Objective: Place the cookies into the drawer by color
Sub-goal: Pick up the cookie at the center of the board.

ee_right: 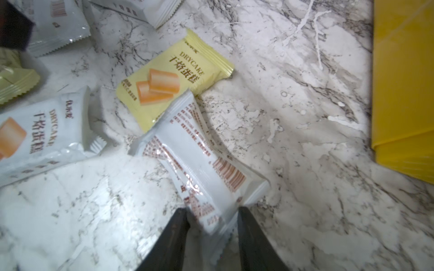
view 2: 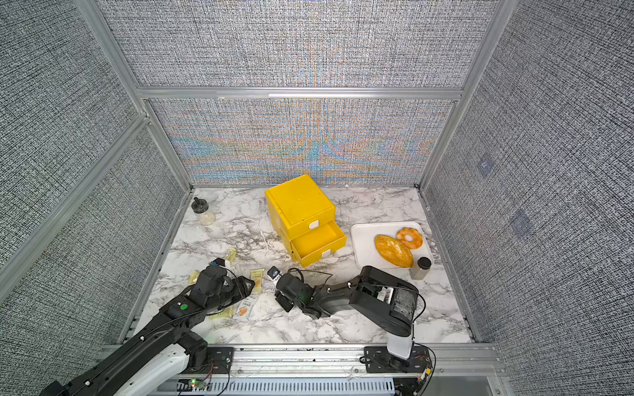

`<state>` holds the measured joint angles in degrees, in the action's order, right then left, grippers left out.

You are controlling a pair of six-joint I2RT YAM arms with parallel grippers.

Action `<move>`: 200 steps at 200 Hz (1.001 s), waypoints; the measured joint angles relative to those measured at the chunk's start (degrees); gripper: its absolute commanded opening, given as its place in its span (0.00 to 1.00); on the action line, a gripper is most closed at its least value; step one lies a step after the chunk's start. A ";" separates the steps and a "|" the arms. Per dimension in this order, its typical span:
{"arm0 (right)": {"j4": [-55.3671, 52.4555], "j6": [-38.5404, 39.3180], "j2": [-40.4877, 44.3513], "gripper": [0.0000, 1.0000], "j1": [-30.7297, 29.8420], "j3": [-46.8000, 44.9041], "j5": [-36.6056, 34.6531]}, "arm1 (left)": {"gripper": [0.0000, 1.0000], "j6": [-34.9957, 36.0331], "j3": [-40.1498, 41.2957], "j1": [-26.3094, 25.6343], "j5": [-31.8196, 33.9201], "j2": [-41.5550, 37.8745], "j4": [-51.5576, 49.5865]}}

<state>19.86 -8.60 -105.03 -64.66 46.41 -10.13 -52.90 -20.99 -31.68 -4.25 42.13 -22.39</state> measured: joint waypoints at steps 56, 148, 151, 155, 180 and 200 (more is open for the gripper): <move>-3.48 -3.08 1.22 0.00 -0.96 1.16 -0.28 | 0.66 -0.02 0.07 -0.02 0.00 -0.72 0.00; -10.75 -8.02 17.38 0.00 -1.66 -2.23 -5.29 | 0.87 -0.22 1.01 -0.02 -0.07 -5.64 -2.43; -11.15 -8.13 17.97 0.00 -1.62 -2.29 -5.57 | 0.87 -0.20 1.01 -0.02 -0.17 -5.64 -2.56; -11.89 -8.28 18.99 0.00 -1.55 -2.38 -6.03 | 0.89 -0.20 1.03 -0.02 -0.24 -5.62 -2.62; -15.13 -9.46 26.03 0.00 -0.09 -2.43 -8.15 | 0.97 -0.15 1.03 -0.02 -0.85 -4.74 -2.78; -17.62 -9.99 31.10 0.00 2.14 -2.43 -9.64 | 0.99 -0.04 1.03 -0.04 -1.75 -3.52 -2.78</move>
<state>2.24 -18.59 -73.93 -62.52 43.99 -19.77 -52.95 -19.97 -31.73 -6.00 38.61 -25.17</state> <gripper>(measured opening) 0.073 0.996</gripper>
